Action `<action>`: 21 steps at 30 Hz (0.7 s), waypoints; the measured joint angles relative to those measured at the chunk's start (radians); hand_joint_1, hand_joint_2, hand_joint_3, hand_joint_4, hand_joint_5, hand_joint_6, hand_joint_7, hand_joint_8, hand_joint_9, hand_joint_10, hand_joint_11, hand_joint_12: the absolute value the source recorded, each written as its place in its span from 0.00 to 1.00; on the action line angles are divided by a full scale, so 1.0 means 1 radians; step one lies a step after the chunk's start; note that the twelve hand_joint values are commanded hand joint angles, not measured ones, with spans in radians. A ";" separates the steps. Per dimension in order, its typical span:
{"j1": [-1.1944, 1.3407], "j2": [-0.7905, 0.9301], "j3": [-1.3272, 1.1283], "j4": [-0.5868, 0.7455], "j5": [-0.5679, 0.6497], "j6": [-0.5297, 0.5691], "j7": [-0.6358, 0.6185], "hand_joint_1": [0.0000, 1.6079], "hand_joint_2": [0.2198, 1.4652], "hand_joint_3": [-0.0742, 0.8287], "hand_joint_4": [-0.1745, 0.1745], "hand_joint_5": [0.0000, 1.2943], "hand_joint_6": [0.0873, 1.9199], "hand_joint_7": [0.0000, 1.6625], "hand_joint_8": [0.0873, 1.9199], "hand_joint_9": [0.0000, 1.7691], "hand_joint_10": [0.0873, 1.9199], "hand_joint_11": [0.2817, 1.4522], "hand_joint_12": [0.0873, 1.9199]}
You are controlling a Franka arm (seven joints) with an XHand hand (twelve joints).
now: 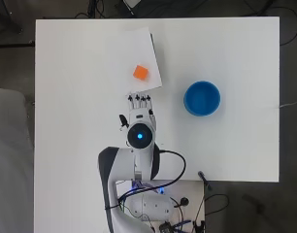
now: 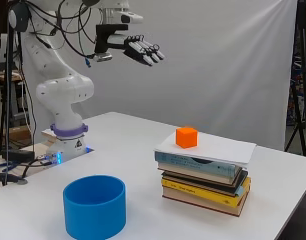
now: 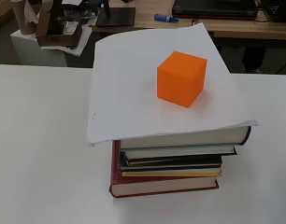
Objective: Teleoperate dual arm-hand system to pick and place objects
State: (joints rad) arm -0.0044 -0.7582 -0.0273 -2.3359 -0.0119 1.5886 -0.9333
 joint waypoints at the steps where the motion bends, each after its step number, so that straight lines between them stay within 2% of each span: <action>1: -0.001 0.021 -0.024 0.012 -0.004 0.011 -0.019 0.28 0.77 0.09 0.54 0.30 0.00 0.29 0.00 0.36 0.00 0.18 0.00; 8: -0.001 0.236 -0.183 0.122 -0.022 0.047 -0.045 0.27 0.77 0.08 0.50 0.29 0.00 0.29 0.00 0.37 0.00 0.18 0.00; 10: 0.000 0.328 -0.178 0.155 -0.018 0.069 -0.031 0.24 0.74 0.07 0.49 0.27 0.00 0.23 0.00 0.30 0.00 0.16 0.00; 12: 0.002 0.402 -0.167 0.168 -0.015 0.120 -0.010 0.20 0.69 0.06 0.49 0.15 0.00 0.15 0.00 0.23 0.00 0.15 0.00; 14: 0.003 0.448 -0.155 0.173 -0.015 0.198 0.008 0.16 0.60 0.07 0.57 0.04 0.00 0.05 0.00 0.16 0.00 0.15 0.00; 17: 0.004 0.494 -0.143 0.168 -0.014 0.339 0.021 0.12 0.52 0.06 0.61 0.00 0.00 0.01 0.00 0.12 0.00 0.15 0.00; 19: 0.005 0.514 -0.136 0.169 -0.013 0.411 0.017 0.13 0.51 0.07 0.61 0.00 0.00 0.00 0.00 0.12 0.00 0.15 0.00; 21: 0.007 0.545 -0.124 0.168 -0.013 0.435 0.014 0.14 0.51 0.07 0.61 0.00 0.00 0.03 0.00 0.13 0.00 0.15 0.00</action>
State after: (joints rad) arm 0.0028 -0.2136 -0.1509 -2.1678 -0.0251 2.0235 -0.9191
